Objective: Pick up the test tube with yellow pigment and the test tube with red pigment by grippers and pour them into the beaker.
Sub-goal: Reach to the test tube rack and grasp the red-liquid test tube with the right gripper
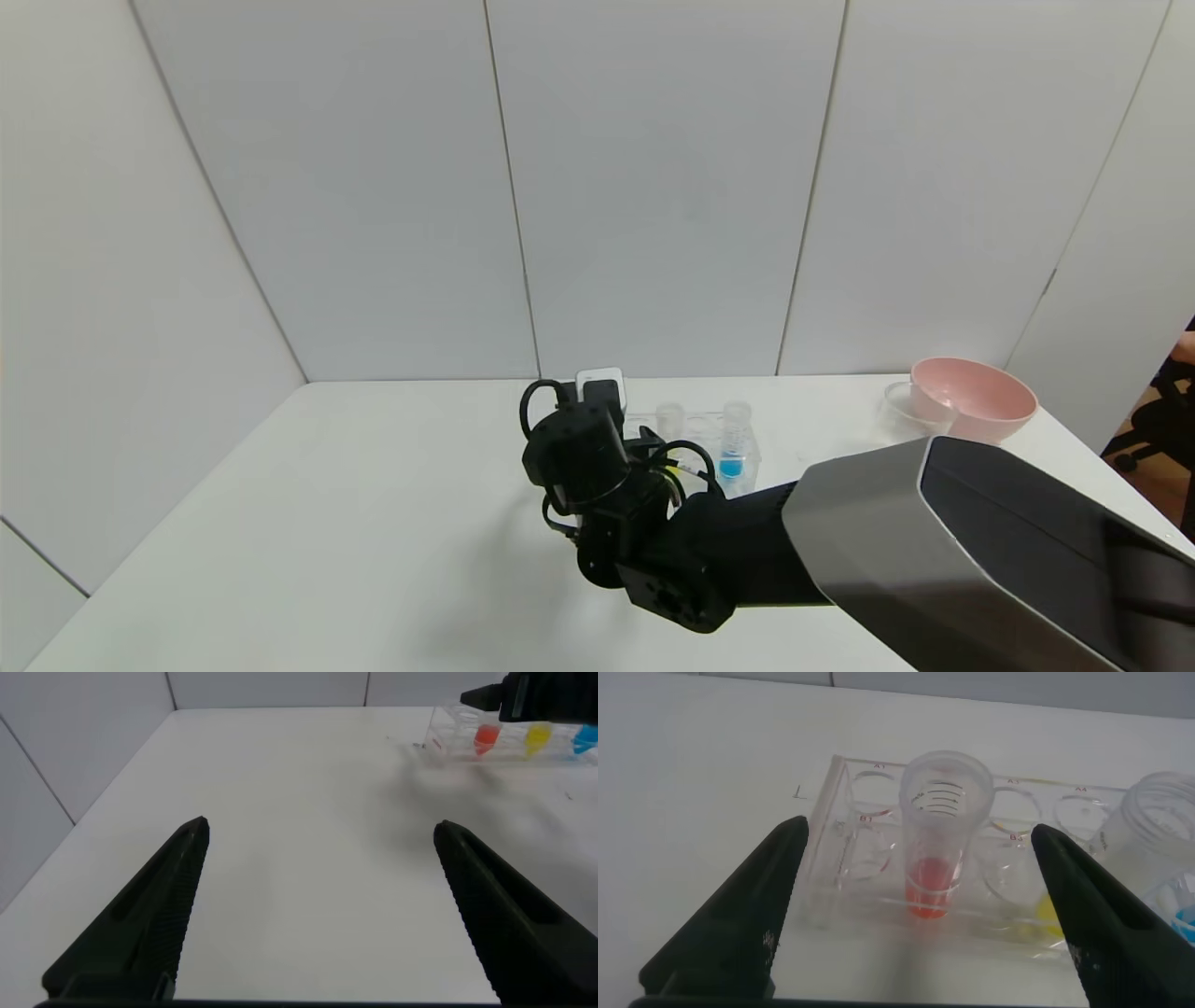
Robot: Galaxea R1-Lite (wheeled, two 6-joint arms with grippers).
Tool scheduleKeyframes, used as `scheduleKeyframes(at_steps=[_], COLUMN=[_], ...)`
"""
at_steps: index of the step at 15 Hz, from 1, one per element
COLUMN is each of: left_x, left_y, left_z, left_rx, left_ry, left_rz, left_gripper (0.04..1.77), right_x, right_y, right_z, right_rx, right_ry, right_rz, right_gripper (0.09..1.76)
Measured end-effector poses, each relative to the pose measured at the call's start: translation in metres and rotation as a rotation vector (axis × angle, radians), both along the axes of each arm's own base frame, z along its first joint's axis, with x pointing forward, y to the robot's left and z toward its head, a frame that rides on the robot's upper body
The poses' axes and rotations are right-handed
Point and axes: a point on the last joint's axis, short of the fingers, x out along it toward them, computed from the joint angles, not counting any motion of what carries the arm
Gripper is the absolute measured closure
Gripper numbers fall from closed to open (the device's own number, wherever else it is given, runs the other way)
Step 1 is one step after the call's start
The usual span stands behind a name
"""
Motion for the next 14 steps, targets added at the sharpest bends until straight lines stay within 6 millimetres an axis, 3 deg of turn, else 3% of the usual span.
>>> scheduleKeyframes(at_steps=[13, 14], left_x=[0.000, 0.000], left_y=[0.000, 0.000], left_z=[0.000, 0.000], left_rx=[0.000, 0.000], left_ry=[0.000, 0.000], left_rz=[0.000, 0.000], left_gripper=[0.09, 0.09], right_x=[0.014, 0.015], right_y=[0.004, 0.003], right_z=[-0.005, -0.006], right_rx=[-0.018, -0.020], right_ry=[-0.010, -0.010], right_rz=[-0.016, -0.022], right_gripper=[0.14, 0.23])
